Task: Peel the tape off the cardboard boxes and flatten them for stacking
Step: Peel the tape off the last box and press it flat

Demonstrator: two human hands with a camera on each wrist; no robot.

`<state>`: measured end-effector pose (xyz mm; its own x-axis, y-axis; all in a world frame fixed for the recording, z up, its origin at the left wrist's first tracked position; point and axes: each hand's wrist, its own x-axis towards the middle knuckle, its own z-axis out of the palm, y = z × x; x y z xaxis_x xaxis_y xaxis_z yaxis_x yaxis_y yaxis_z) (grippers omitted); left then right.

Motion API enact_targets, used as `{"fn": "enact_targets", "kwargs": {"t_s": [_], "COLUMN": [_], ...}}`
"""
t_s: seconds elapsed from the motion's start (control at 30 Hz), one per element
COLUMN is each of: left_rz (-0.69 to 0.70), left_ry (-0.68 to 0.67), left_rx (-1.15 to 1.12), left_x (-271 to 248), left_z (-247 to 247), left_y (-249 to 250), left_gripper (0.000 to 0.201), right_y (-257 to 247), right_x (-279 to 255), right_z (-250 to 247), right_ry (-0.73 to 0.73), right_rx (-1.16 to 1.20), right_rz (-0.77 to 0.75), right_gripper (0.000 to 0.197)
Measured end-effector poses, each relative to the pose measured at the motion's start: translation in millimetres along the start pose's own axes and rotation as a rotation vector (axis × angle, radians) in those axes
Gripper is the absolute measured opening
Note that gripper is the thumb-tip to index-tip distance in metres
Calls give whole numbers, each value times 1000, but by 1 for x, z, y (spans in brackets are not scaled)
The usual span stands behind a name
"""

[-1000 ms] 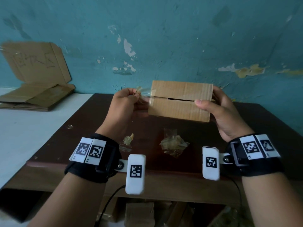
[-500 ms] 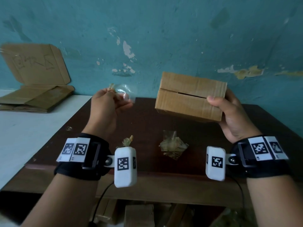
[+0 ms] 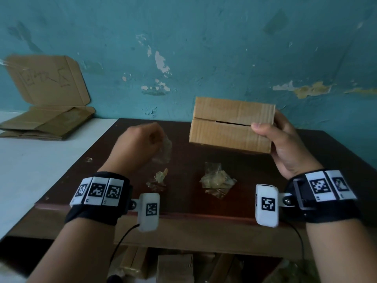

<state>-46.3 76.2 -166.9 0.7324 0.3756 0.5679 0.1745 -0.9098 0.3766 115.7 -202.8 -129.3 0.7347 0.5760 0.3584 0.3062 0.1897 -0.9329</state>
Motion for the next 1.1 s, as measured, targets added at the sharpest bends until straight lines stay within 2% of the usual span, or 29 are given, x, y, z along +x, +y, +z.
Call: {"fn": "enact_targets", "kwargs": {"t_s": [0.2,0.27,0.33,0.67,0.77,0.83,0.93,1.03,1.1], "left_rz": [-81,-95,-106,-193,-268,-344,-275,-186,-143], "left_ry": [-540,-655,-709,-851,-817,-751,-713,-697,-673], "left_rx": [71,85,94,8,-151,-218,-168,-22,39], "left_x": [-2,-3,-3,-2,-2,-2,-2,-3,-4], "left_z": [7,7,7,-13,-13,-10,-8,-7,-6], "left_y": [7,10,13,23,25,27,28,24,24], "left_gripper": [31,23,16,22,10,18,17,37,41], "right_y": [0,0,-1,2,4,5,6,6,6], "right_x": [1,1,1,2,3,3,4,4,4], "right_z": [3,5,6,10,12,14,16,18,18], "right_ry": [6,6,9,-20,-18,-15,-19,-23,-27], "right_rx": [16,23,27,8,8,13,24,38,40], "right_rz": [-7,-7,-6,8,12,14,18,17,16], "right_gripper": [38,38,38,36,36,36,35,38,40]}}
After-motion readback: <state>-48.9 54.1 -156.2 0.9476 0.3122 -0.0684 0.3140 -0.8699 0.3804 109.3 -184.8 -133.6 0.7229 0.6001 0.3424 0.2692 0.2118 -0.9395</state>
